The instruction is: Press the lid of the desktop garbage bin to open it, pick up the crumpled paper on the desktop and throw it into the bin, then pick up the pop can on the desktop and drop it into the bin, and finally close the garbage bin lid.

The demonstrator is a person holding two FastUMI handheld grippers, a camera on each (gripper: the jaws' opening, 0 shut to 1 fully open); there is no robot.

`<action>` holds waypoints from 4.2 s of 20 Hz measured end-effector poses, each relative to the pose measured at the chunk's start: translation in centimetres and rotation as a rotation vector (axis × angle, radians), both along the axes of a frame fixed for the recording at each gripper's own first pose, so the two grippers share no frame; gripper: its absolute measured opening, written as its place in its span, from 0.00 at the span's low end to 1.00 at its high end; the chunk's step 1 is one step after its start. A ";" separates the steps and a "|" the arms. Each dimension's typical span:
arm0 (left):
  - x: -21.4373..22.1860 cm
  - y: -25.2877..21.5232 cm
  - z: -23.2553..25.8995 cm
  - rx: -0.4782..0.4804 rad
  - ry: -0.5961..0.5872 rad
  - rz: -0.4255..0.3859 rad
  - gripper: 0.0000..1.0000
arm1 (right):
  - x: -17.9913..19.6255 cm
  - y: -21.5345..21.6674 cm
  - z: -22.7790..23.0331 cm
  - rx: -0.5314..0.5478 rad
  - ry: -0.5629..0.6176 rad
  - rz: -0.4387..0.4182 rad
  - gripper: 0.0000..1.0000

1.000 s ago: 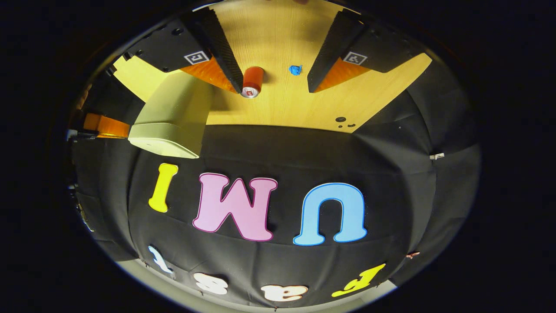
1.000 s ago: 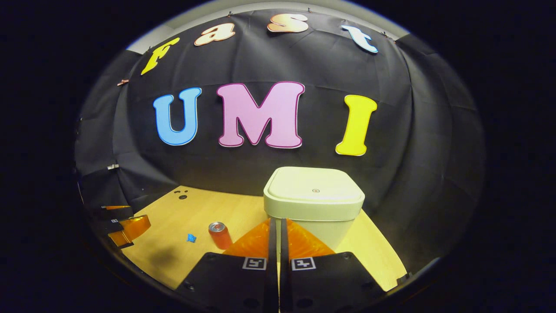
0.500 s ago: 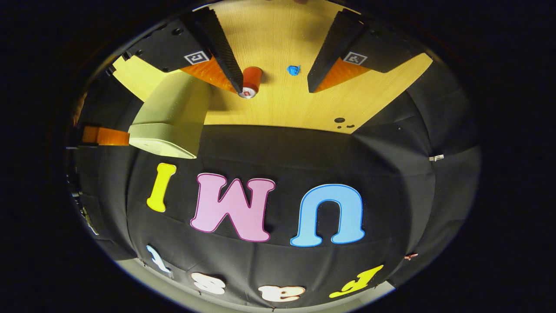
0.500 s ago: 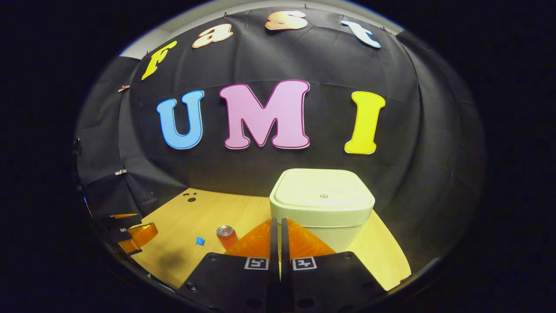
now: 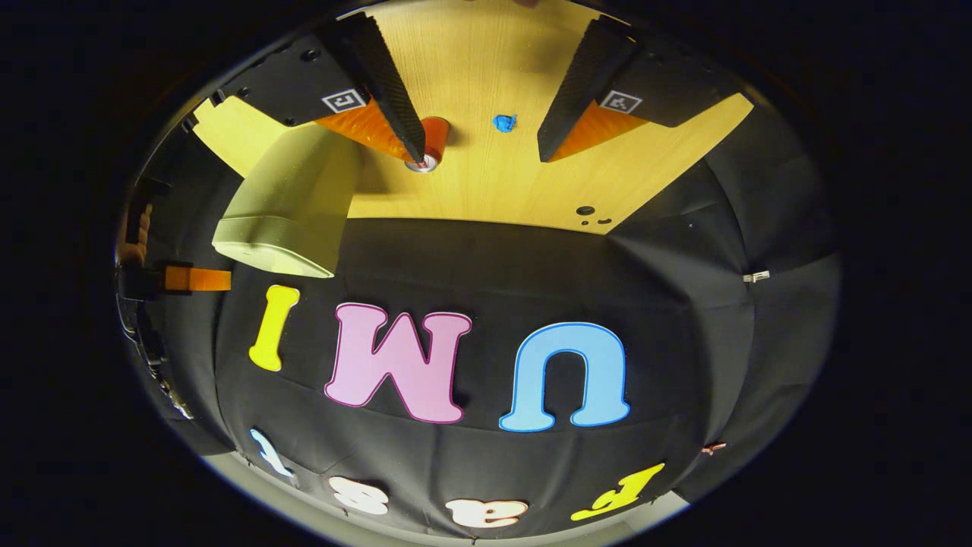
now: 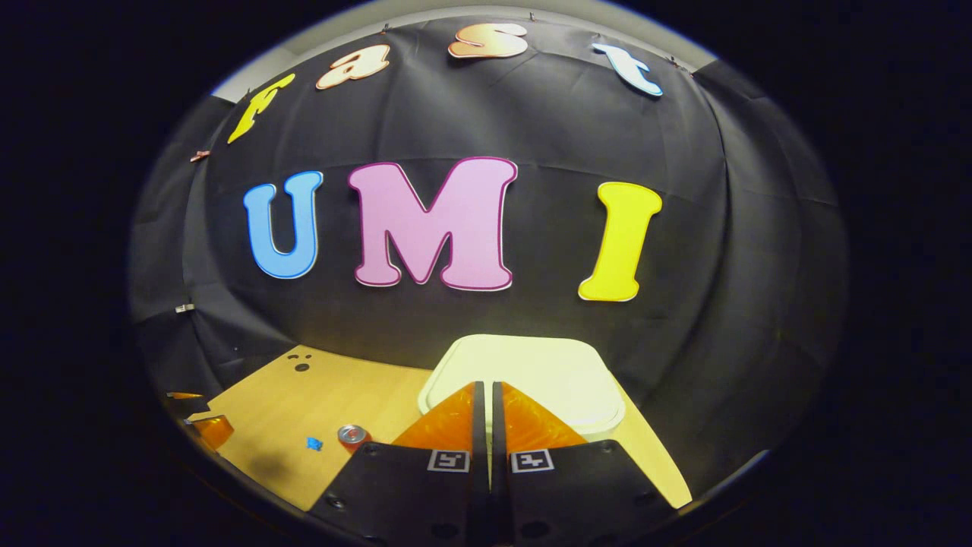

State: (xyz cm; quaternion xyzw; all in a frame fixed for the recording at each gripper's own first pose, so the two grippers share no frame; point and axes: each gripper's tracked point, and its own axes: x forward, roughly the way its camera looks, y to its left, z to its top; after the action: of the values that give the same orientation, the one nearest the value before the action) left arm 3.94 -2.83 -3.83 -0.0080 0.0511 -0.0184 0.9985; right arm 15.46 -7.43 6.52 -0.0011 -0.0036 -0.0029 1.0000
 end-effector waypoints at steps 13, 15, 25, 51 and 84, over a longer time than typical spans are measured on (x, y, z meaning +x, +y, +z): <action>-1.0 2.9 -0.7 -0.004 0.013 0.090 0.95 | 4.6 -2.6 -3.4 0.020 0.104 -0.056 0.05; -1.0 2.9 -0.8 -0.002 0.016 0.091 0.95 | 4.4 -2.6 -3.3 0.010 0.105 -0.051 0.05; -0.8 1.9 -1.7 0.007 0.029 0.063 0.95 | 4.3 -2.4 -3.4 -0.028 0.106 -0.050 0.06; -2.9 10.5 -2.5 -0.081 -0.015 0.090 0.95 | -2.8 2.4 2.8 -0.014 -0.033 -0.132 0.05; 11.3 4.5 -13.5 -0.055 0.272 0.066 0.96 | -7.7 6.2 -12.4 -0.052 0.262 0.189 0.99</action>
State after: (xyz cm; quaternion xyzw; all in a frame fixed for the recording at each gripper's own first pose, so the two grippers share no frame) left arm 15.23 1.63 -17.36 -0.0396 0.1851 0.0141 0.9818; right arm 7.74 -1.23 -5.90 -0.0270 0.1266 0.0915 0.9874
